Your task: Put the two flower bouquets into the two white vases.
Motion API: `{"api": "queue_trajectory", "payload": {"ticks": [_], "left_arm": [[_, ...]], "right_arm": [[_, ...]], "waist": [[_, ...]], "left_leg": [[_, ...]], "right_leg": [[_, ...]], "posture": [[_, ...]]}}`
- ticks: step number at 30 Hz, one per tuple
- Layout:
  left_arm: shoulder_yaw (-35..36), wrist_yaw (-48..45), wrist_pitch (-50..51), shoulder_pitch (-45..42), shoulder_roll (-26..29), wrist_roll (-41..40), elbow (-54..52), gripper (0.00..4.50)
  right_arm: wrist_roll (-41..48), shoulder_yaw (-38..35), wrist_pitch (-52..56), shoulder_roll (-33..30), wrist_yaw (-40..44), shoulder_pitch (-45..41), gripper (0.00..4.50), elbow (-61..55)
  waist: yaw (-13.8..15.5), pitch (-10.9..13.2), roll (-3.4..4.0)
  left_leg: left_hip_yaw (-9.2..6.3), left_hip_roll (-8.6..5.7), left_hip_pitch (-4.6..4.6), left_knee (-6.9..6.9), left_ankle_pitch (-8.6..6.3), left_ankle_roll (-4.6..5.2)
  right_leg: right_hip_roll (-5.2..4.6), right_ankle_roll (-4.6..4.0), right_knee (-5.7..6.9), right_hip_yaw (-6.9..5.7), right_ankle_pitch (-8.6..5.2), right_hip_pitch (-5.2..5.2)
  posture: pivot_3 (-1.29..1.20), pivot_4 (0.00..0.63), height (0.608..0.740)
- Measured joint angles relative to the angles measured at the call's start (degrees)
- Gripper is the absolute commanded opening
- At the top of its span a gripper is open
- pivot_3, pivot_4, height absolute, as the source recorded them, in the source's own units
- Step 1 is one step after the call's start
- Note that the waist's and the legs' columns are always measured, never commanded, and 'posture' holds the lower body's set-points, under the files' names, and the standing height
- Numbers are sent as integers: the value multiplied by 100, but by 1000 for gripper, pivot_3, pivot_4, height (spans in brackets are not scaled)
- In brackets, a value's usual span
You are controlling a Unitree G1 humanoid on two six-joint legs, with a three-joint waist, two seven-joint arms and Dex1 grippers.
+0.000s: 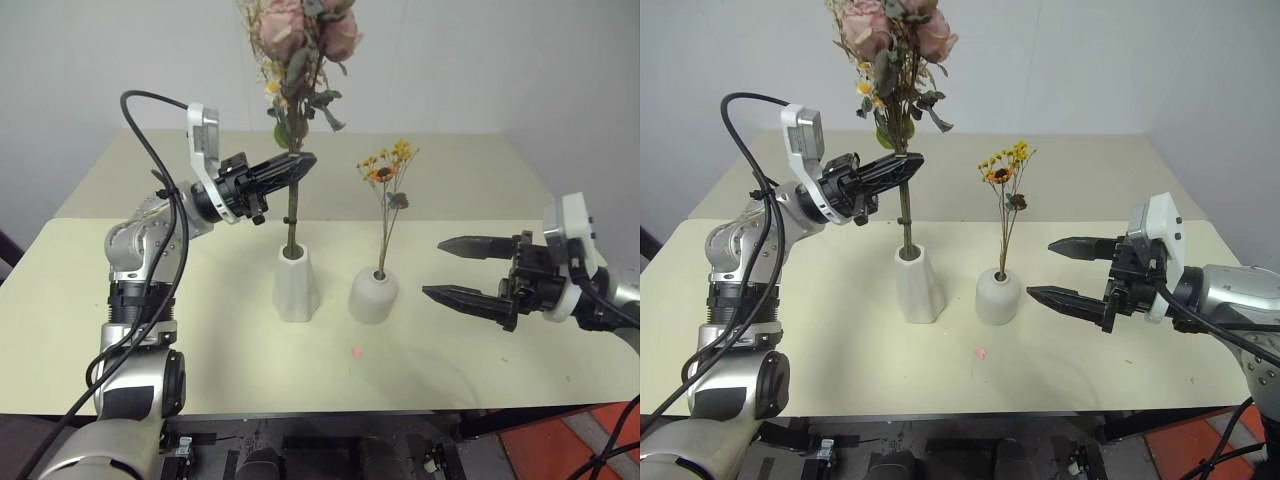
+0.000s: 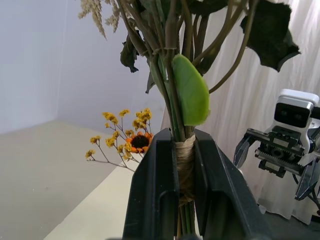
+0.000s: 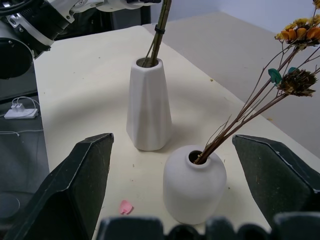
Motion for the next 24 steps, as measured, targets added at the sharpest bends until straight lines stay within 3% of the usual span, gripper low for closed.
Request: {"api": "queue_trajectory", "payload": {"ticks": [24], "left_arm": [[-264, -128, -20, 602, -7, -1, -476, 129]], "right_arm": [[-15, 0, -4, 73, -128, 54, 4500, -66]], "waist": [[5, 0, 0]], "left_leg": [[0, 0, 0, 0, 0, 0]], "right_leg": [[0, 0, -1, 0, 0, 0]], "posture": [[0, 150, 740]]}}
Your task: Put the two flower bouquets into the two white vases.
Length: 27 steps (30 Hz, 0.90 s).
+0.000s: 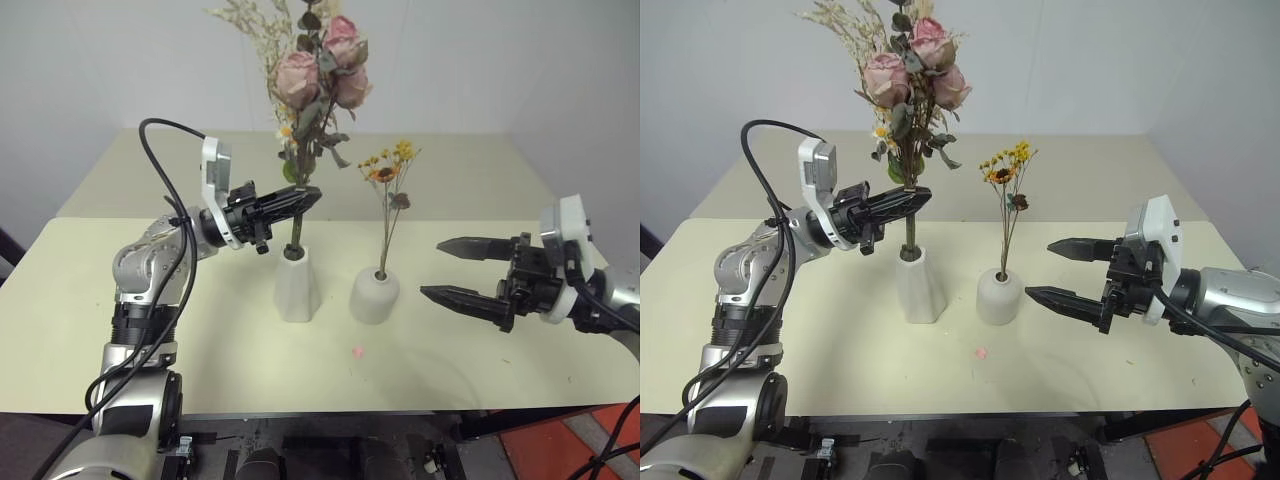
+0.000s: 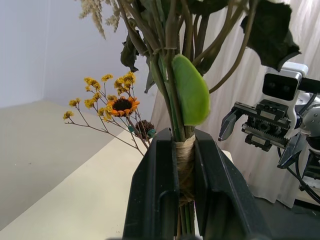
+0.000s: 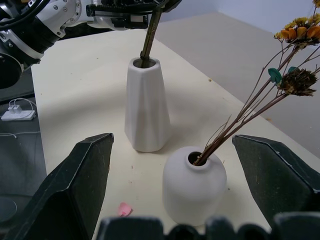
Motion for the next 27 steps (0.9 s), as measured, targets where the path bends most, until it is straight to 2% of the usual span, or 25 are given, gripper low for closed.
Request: {"api": "queue_trajectory", "payload": {"ticks": [9, 10, 11, 17, 21, 22, 27], "left_arm": [[-165, 14, -90, 211, 15, 162, 0, 129], [-181, 21, -90, 232, 21, 196, 1, 881], [-189, 31, -88, 241, 28, 200, 1, 1085], [-181, 35, 1, 261, 314, 196, -60, 3015], [29, 39, 201, 688, 791, 72, -423, 4333], [98, 36, 239, 824, 936, 46, -534, 4486], [438, -156, 292, 1477, 1709, -26, -927, 4486]], "right_arm": [[-62, 3, -38, 44, -41, -7, 4500, 0], [-72, 3, -47, 49, -42, -10, 4500, 0], [-87, 4, -49, 52, -43, -10, 4500, 0], [-112, 24, -66, 71, -41, -12, 4500, -1], [-160, 41, -98, 83, -29, 2, 4500, -10], [-168, 42, -104, 86, -20, 14, 4500, -12], [-218, 37, -126, 103, 33, 220, 4500, -14]], "waist": [[-2, 0, 0], [-1, 0, 0], [-1, 0, 0], [-9, 0, 0], [-42, 0, 1], [-41, 0, 1], [-13, 0, 1]], "left_leg": [[0, 0, 0, 0, 0, 0], [0, 0, 0, 0, 0, 0], [0, 0, 0, 0, 0, 0], [0, 1, 1, 0, 0, 0], [1, 5, 4, -5, 0, 0], [1, 7, 4, -5, 0, 0], [3, 7, 5, -4, 0, 0]], "right_leg": [[0, 0, 0, 0, 0, 0], [0, 0, 0, 0, 0, 0], [0, 0, 0, 0, 0, 0], [1, 0, 1, 0, 0, 0], [3, 0, 1, 2, 0, -3], [5, 0, 1, 2, -1, -4], [3, 0, 2, 1, -2, -3]], "posture": [[0, 150, 740], [0, 150, 740], [0, 150, 740], [0, 150, 740], [0, 150, 740], [0, 150, 740], [0, 150, 740]]}}
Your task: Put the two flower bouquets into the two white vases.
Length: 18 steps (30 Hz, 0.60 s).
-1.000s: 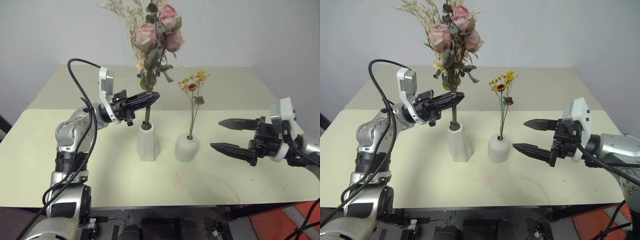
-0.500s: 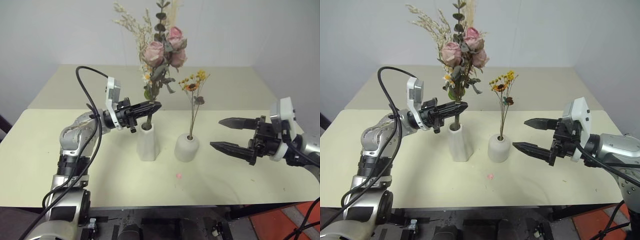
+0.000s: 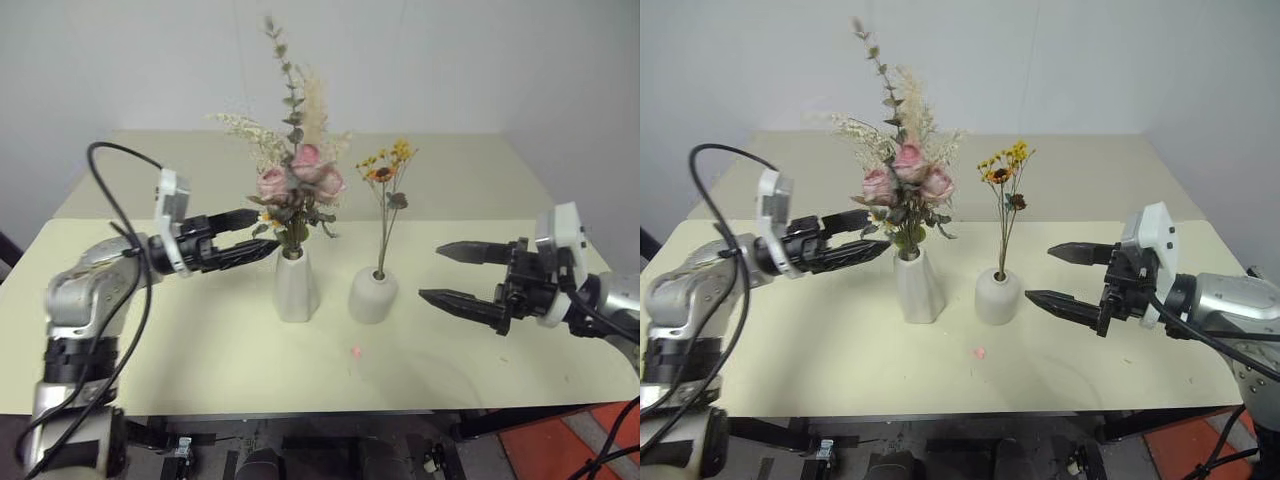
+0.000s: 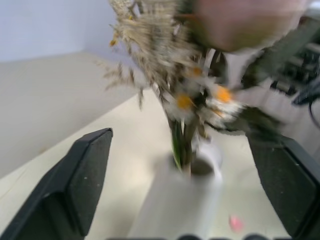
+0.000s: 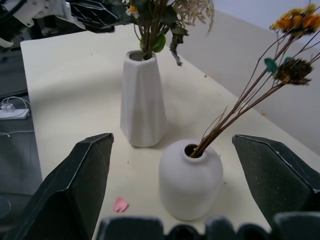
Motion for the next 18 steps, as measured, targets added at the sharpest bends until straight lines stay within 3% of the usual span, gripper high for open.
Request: {"api": "queue_trajectory", "payload": {"ticks": [9, 18], "left_arm": [[454, -844, -183, 796, 1295, 2, -280, 4486], [477, -899, -397, 981, 1379, 11, -415, 4486]], "right_arm": [[-25, -189, -48, 0, 51, 386, 4500, 83], [-113, -334, -48, -53, 134, 563, 4500, 251]], "waist": [[16, 0, 0], [10, 0, 1]], "left_leg": [[2, 0, 0, -3, 0, 0], [3, 3, 3, -6, 0, 0]], "right_leg": [[-1, 0, -2, -3, -3, 0], [2, -3, -2, -3, -5, 2]], "posture": [[0, 150, 740], [0, 150, 740]]}}
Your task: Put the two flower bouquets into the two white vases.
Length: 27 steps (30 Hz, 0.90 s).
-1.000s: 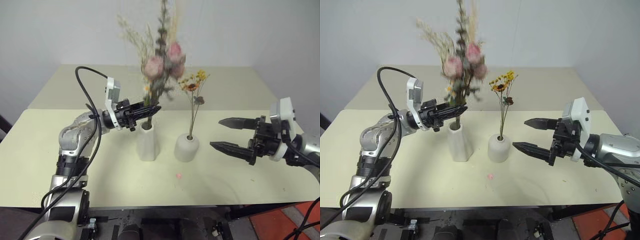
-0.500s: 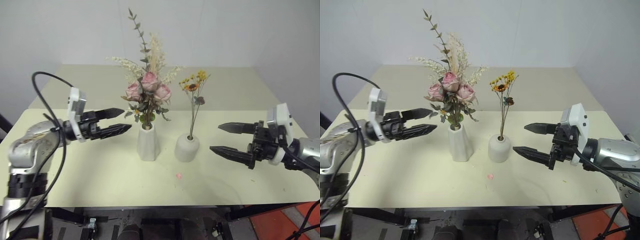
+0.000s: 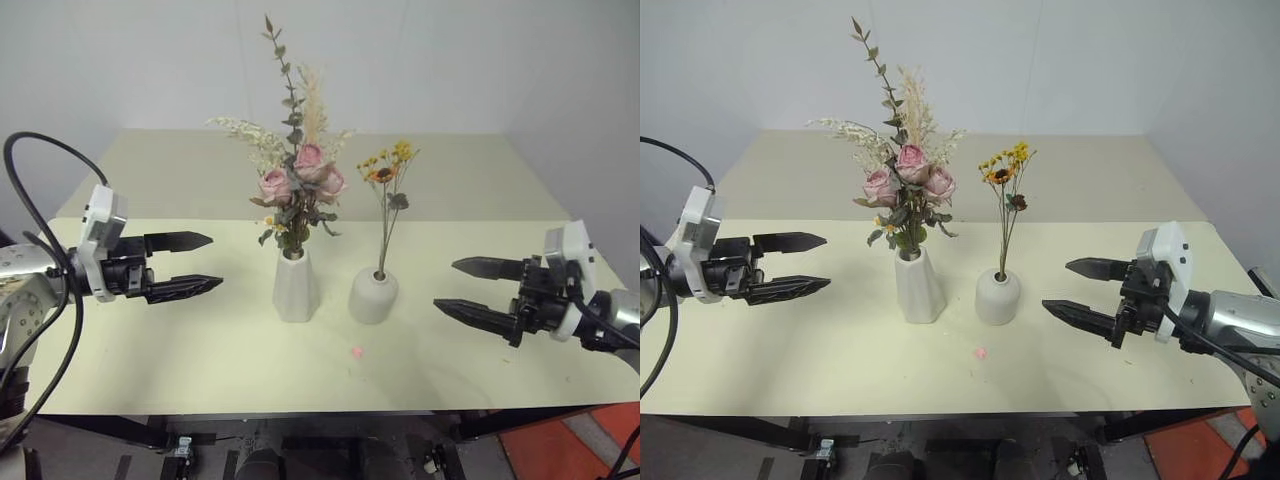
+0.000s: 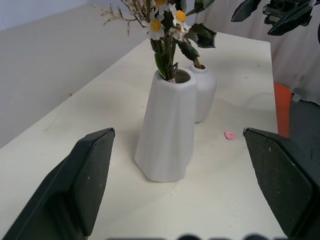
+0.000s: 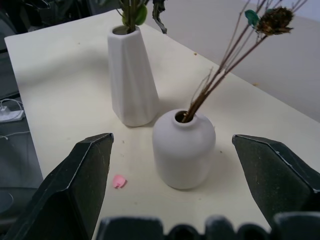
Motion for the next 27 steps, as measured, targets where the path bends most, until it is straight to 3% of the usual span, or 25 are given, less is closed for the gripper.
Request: {"api": "queue_trajectory", "payload": {"ticks": [27], "left_arm": [[-99, 566, -246, 78, -344, 17, -280, 4486]], "right_arm": [[-237, 198, -34, -4, 61, -568, 4500, 660]], "waist": [[-7, 0, 0]], "left_leg": [[3, -1, 1, -1, 0, 0]], "right_leg": [[-1, -1, 2, 2, 1, 0]], "posture": [[0, 150, 740]]}}
